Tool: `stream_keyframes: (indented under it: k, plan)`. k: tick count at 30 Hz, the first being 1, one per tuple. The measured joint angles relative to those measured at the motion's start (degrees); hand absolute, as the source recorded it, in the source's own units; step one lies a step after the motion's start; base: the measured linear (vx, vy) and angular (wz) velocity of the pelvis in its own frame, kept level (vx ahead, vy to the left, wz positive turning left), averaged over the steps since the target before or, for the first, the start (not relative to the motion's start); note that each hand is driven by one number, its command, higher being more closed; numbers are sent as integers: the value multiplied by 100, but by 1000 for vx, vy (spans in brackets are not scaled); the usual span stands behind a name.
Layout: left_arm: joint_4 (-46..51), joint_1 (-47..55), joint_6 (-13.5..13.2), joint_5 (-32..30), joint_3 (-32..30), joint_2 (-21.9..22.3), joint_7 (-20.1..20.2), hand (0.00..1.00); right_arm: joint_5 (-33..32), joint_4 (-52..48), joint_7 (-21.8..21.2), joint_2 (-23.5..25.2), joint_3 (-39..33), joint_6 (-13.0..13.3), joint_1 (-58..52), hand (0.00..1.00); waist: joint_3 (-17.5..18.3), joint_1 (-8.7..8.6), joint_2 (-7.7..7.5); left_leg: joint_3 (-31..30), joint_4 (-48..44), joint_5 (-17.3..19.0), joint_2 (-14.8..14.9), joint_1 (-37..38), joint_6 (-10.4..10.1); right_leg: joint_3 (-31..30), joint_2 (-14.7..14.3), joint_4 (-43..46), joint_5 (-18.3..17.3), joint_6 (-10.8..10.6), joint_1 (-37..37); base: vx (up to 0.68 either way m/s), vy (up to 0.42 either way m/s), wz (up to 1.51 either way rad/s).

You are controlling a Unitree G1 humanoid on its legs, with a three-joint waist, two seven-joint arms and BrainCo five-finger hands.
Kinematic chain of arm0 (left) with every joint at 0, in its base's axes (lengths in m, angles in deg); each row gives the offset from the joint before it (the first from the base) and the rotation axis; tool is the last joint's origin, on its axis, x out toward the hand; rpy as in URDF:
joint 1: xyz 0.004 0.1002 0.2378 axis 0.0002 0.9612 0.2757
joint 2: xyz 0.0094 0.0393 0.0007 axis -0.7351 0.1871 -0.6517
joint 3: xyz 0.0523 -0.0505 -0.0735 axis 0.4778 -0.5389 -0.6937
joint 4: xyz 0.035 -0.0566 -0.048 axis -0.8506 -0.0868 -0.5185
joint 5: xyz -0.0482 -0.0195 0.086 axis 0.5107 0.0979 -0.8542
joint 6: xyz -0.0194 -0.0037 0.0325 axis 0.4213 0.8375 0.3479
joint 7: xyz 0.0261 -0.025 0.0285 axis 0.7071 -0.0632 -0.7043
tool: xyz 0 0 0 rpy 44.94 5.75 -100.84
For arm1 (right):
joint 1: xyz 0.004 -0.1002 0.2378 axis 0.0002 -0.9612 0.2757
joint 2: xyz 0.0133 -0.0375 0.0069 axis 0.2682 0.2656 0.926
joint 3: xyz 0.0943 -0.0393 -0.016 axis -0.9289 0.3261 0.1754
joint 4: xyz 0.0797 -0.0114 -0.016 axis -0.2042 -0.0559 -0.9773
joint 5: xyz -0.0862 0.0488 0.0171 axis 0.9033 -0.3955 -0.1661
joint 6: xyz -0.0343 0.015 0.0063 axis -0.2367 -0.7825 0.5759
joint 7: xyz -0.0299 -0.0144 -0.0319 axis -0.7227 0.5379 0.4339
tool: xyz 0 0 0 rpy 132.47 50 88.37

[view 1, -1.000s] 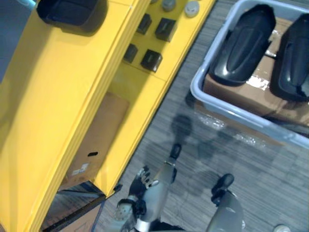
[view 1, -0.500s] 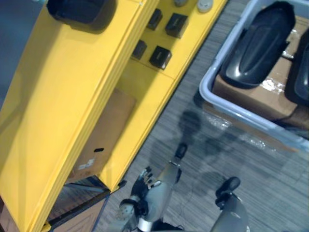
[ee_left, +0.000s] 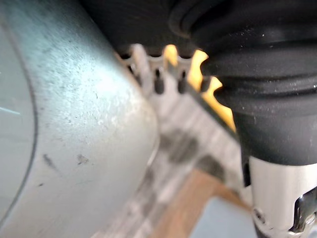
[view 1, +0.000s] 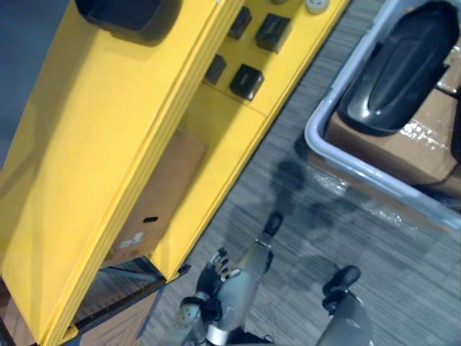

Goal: Walk over and take plastic housings, then place them on the shelf

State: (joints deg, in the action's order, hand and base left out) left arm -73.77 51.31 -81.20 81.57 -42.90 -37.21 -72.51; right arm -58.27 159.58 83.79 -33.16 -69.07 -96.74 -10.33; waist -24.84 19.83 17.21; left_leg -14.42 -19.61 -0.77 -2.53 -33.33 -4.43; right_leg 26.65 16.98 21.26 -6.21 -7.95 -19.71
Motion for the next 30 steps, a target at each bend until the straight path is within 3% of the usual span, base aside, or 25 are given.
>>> stream_keyframes:
  k: [5,11,15,19,24,30]
  plan:
    - [35,1,5,2,9,-10,-1,0,83,105,360,174,-3,48,-1,100,-6,-15,-8,-5,-1,0,2,93,0,3,-4,7,-4,-4,94,0,0,0]
    - [95,64,27,29,-45,-41,0,0,173,85,1095,480,-2,465,-30,100,-84,-113,-114,66,10,-1,53,293,1,-12,-46,-52,7,2,313,-2,1,-1]
    - [272,227,48,245,-359,-53,-49,0,175,-29,1534,715,-6,730,-125,100,-271,-331,-373,100,146,-2,146,629,-1,-18,-156,-208,32,24,641,-5,-32,-5]
    - [762,455,83,244,-897,-61,-242,0,169,-461,1916,991,-240,983,-465,100,-555,-554,-802,121,359,-39,282,999,-58,-26,-283,-328,39,68,955,-9,-73,-4]
    - [1598,645,115,231,-1631,-101,-504,0,162,-1158,2288,1330,-627,989,-998,100,-587,-681,-1163,172,822,-195,352,1525,-133,-26,-327,-469,39,94,1314,-8,-77,-1]
    - [2636,906,170,101,-2095,-199,-534,0,182,-2236,2583,1852,-994,980,-1696,100,-511,-800,-1523,194,1437,-477,409,1971,-159,-1,-359,-612,54,123,1560,-21,-70,1]
